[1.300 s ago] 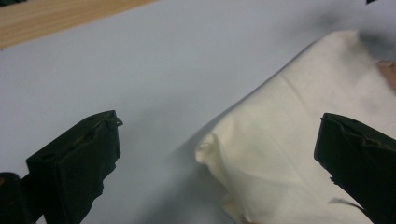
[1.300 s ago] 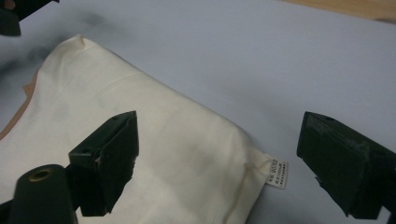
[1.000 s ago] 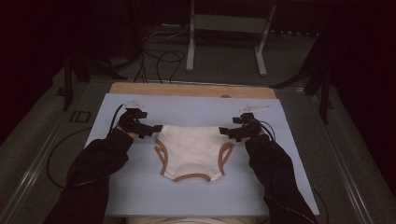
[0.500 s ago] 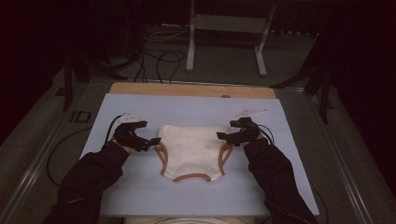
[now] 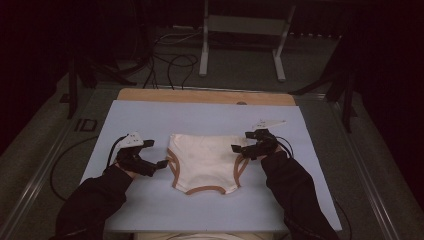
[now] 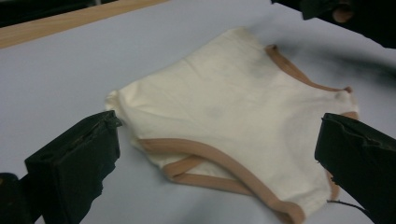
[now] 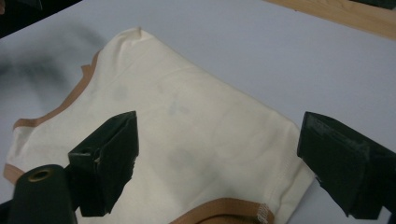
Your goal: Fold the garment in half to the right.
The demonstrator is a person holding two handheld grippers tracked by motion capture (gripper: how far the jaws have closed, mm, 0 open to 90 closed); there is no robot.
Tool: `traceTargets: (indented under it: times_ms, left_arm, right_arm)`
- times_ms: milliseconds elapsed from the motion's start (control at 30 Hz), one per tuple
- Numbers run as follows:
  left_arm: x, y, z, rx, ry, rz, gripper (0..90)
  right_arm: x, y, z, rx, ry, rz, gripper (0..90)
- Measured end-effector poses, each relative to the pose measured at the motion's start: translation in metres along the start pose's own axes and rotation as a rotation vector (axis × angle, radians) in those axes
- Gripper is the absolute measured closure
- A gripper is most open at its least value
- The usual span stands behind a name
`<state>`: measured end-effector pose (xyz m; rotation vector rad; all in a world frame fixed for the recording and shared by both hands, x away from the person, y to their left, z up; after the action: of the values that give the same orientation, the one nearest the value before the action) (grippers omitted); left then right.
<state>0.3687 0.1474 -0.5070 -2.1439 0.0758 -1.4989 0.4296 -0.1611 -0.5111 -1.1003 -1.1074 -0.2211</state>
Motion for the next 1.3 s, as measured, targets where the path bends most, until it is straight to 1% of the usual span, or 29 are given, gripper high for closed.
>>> traceTargets:
  times_ms: [67, 167, 300, 467, 567, 633, 767, 867, 933, 1033, 1300]
  left_arm:
    - [0.003, -0.001, -0.005, 0.003, 0.023, -0.009, 0.8]
    - [0.008, -0.002, -0.013, 0.013, 0.062, -0.009, 0.7]
    - [0.018, -0.002, -0.025, -0.006, 0.090, -0.024, 0.7]
    - [0.024, -0.002, -0.037, -0.023, 0.120, -0.012, 0.7]
    - [0.027, -0.002, -0.045, -0.039, 0.135, -0.013, 0.7]
    - [0.028, -0.001, -0.050, -0.044, 0.151, -0.009, 0.7]
    - [0.026, 0.002, -0.059, -0.058, 0.169, 0.010, 0.7]
    - [0.025, 0.005, -0.064, -0.064, 0.178, 0.024, 0.7]
    - [0.024, 0.006, -0.067, -0.071, 0.179, 0.023, 0.7]
    - [0.023, 0.009, -0.070, -0.080, 0.183, 0.029, 0.7]
    - [0.016, 0.017, -0.076, -0.093, 0.212, 0.066, 0.7]
  right_arm:
    - [0.003, -0.001, 0.001, 0.001, -0.005, -0.006, 12.7]
    - [0.007, -0.001, 0.004, 0.006, -0.013, -0.009, 12.7]
    - [0.017, -0.002, 0.008, 0.009, -0.024, -0.019, 12.8]
    - [0.028, -0.002, 0.015, 0.013, -0.033, -0.036, 13.0]
    - [0.035, -0.001, 0.021, 0.018, -0.050, -0.038, 13.0]
    - [0.040, 0.001, 0.025, 0.022, -0.060, -0.040, 13.0]
    - [0.049, 0.005, 0.034, 0.037, -0.078, -0.045, 13.1]
    - [0.055, 0.010, 0.040, 0.046, -0.089, -0.044, 13.1]
    - [0.058, 0.013, 0.044, 0.051, -0.094, -0.043, 13.0]
    - [0.062, 0.018, 0.051, 0.063, -0.100, -0.044, 13.0]
    - [0.070, 0.031, 0.066, 0.090, -0.113, -0.034, 13.1]
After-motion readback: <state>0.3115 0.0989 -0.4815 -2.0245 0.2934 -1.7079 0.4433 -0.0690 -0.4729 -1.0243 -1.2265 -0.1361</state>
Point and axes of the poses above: each handheld gripper's, and its own axes: y roughly forward along the jaws, x roughly out of its top, z roughly to its left, the point moved 8 cm from there along y, roughly forward along the jaws, and after that the axes turned 14 degrees about -x, right-handed, at the moved point
